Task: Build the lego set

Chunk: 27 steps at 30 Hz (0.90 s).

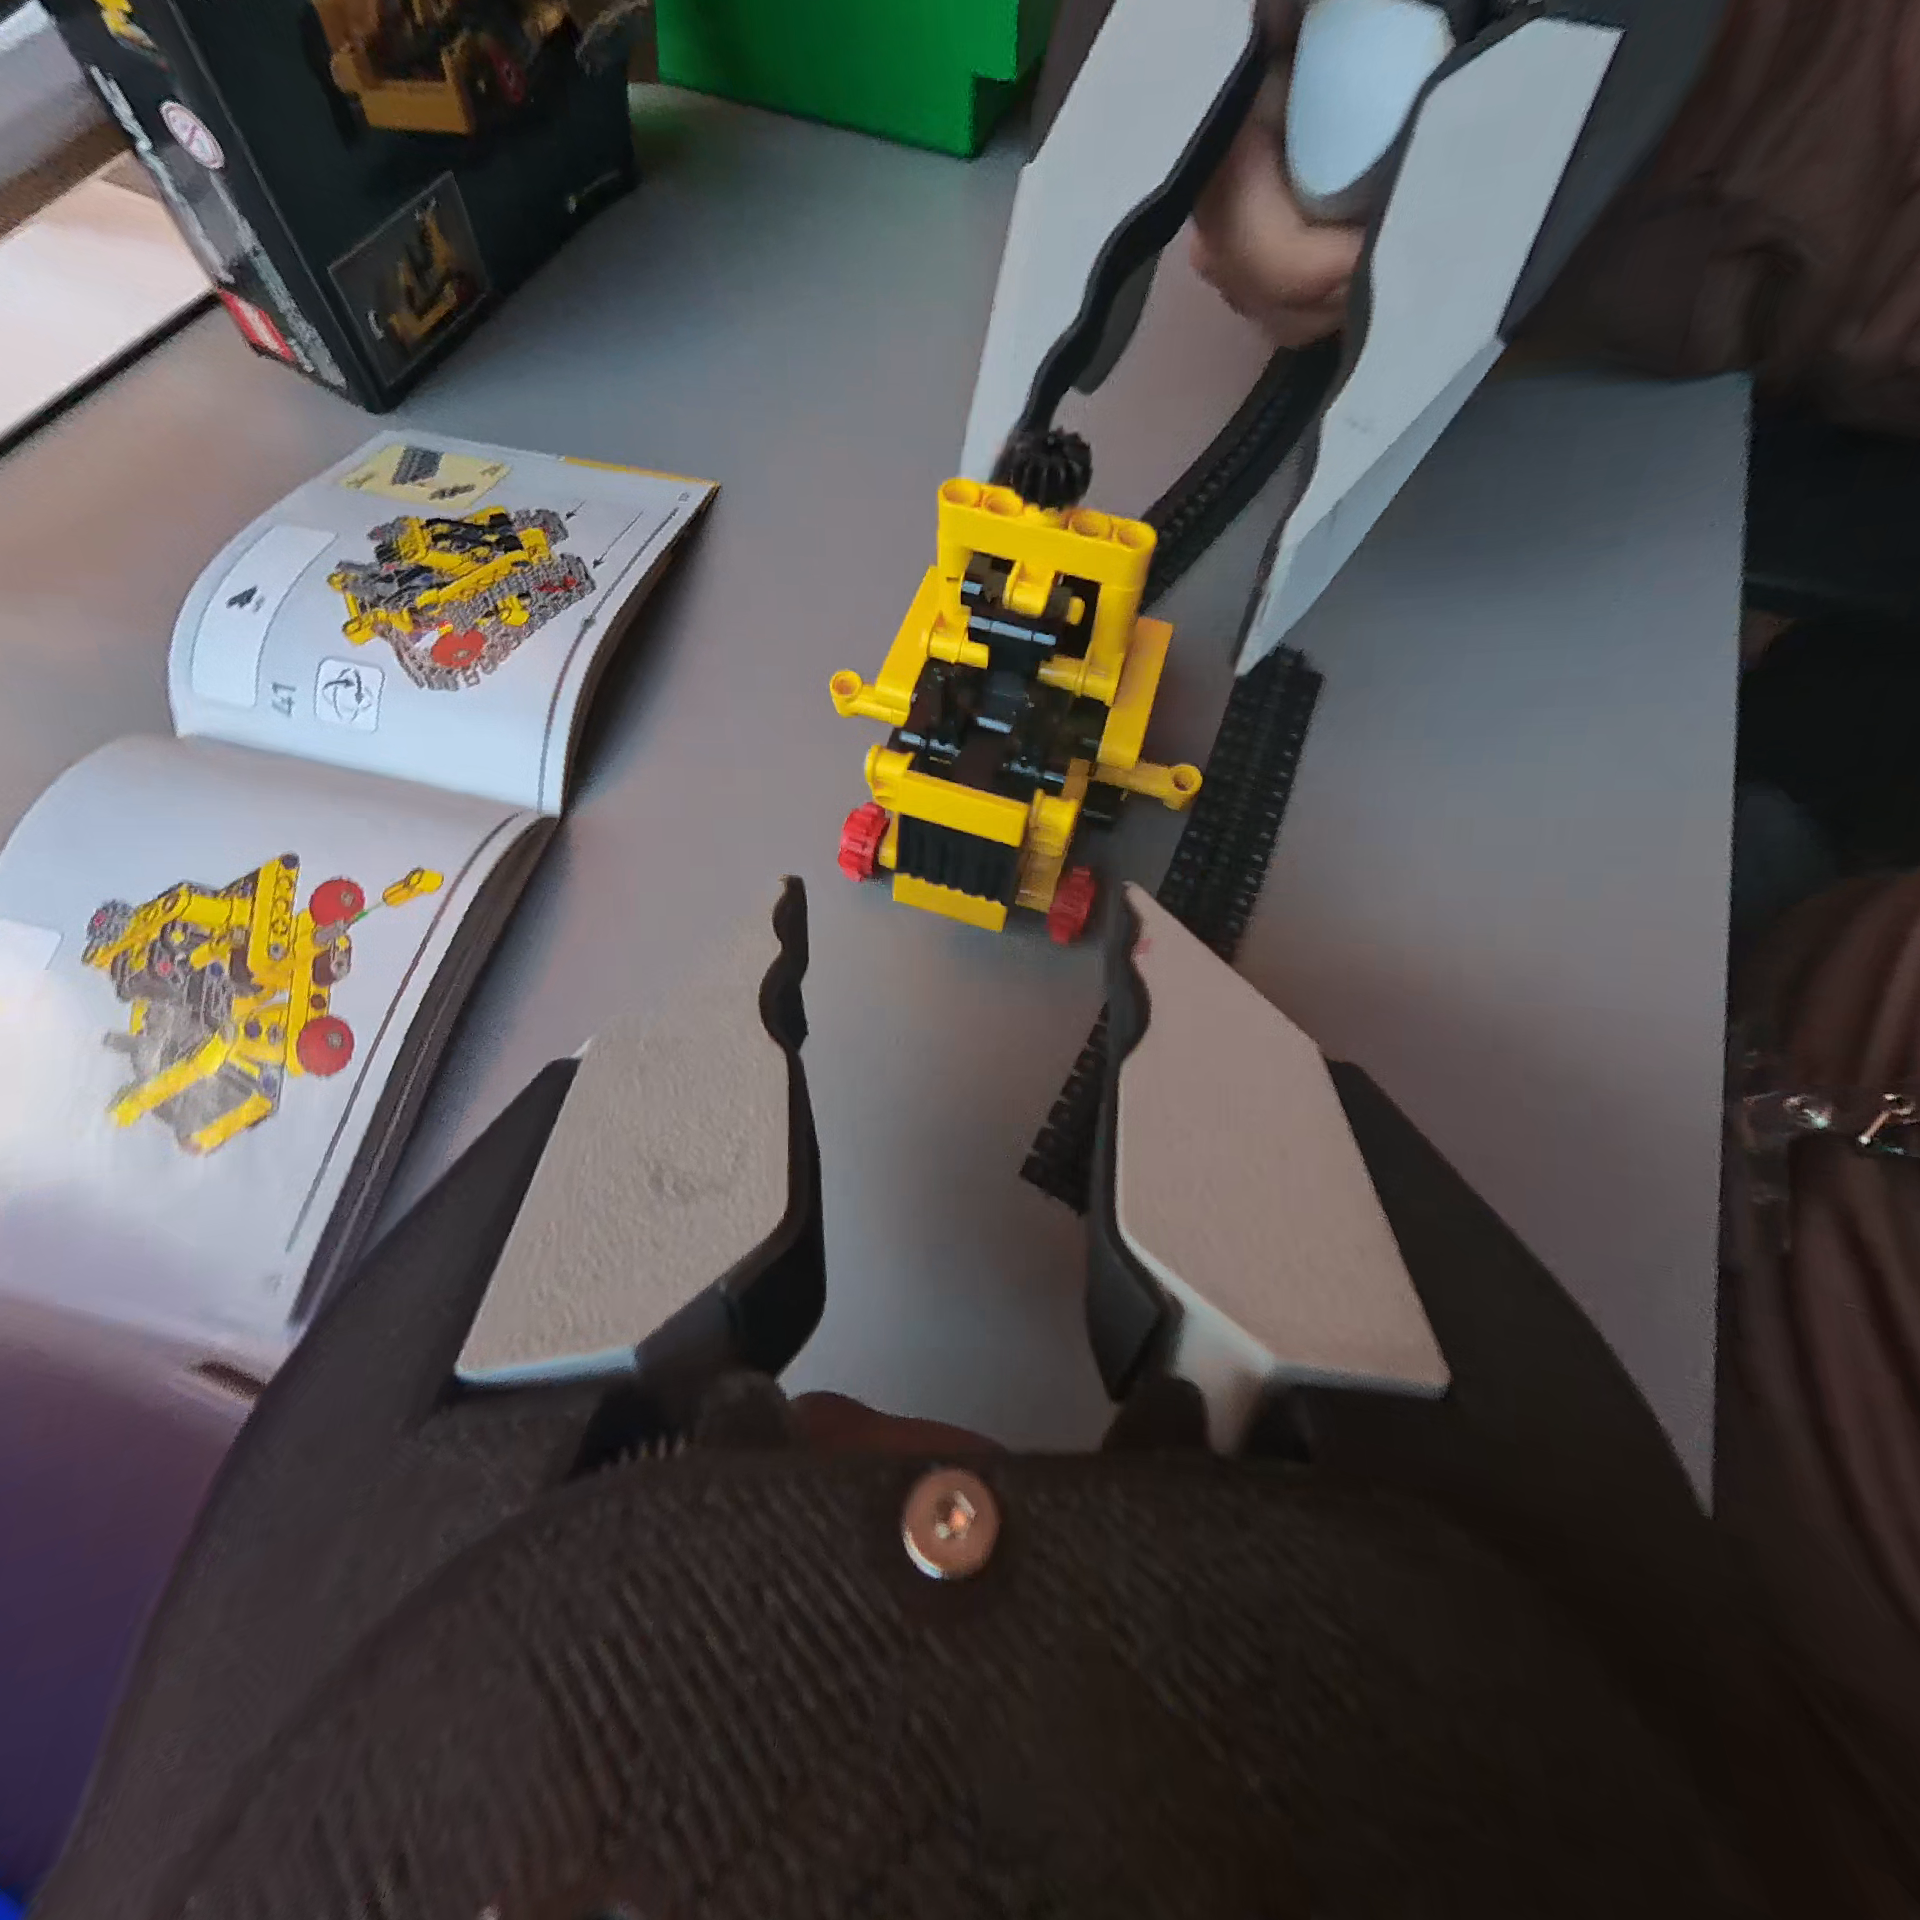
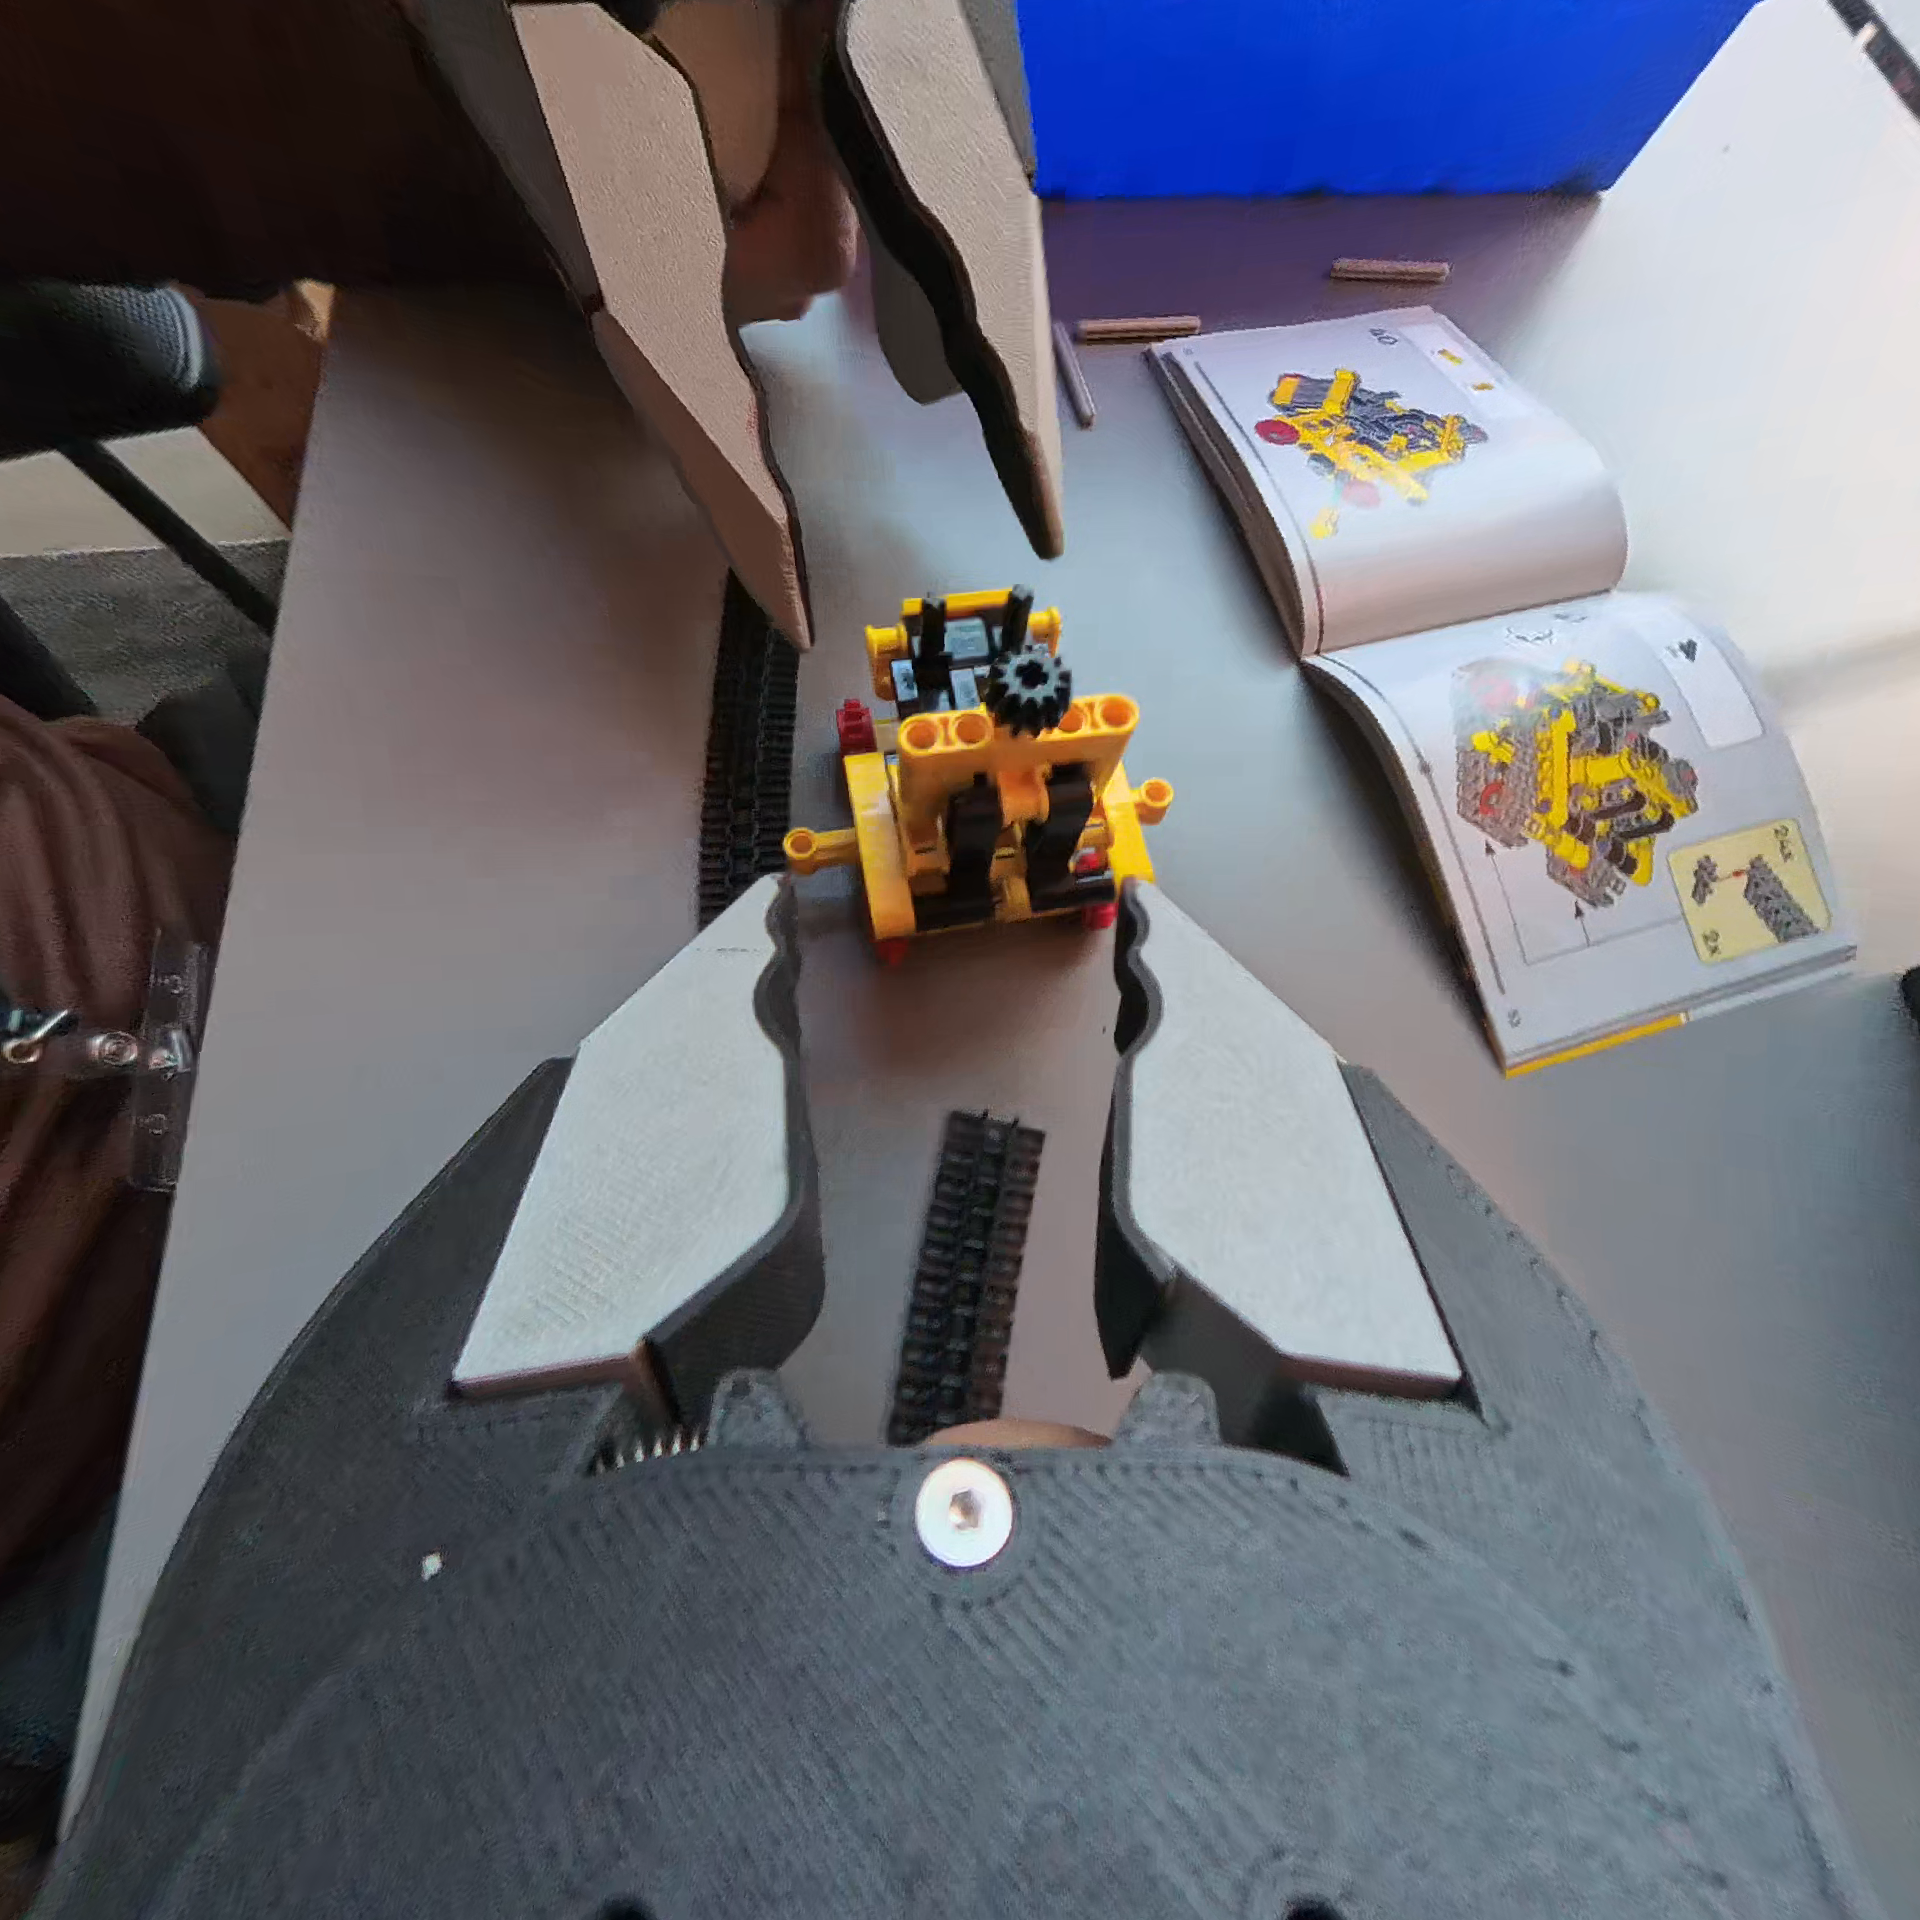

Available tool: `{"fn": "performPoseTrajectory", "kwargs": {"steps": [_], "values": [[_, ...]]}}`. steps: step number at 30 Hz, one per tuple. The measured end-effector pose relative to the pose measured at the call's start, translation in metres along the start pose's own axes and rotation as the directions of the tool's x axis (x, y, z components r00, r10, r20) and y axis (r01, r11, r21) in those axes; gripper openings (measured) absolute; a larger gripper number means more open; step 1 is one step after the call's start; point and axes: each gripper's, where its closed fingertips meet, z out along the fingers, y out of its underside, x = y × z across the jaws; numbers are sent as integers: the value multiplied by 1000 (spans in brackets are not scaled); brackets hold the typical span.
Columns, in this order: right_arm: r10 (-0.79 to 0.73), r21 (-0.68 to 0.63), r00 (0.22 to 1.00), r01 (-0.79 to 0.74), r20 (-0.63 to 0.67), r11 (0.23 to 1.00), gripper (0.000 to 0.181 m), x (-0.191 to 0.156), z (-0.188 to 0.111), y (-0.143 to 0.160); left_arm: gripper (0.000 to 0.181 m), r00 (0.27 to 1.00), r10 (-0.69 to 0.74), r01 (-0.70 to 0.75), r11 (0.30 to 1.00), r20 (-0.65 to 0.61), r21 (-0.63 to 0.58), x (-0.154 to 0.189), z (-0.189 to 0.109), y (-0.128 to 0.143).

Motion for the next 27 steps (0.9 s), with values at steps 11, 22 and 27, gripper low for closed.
{"fn": "performPoseTrajectory", "kwargs": {"steps": [11, 22, 27], "values": [[-89, -28, 991, 92, 97, 995, 66, 15, 11, 2, 64, 983, 61, -66, 997, -171, -25, -5, 18, 0], [-63, -29, 988, 68, 144, 997, 59, 6, 16, 7, 32, 962, 66, -58, 998, -263, 36, 8, 16, -10], [-62, -43, 990, 68, 128, 997, 59, -5, 10, 9, 35, 960, 107, -109, 994, -259, 5, 18, 18, -4]]}}
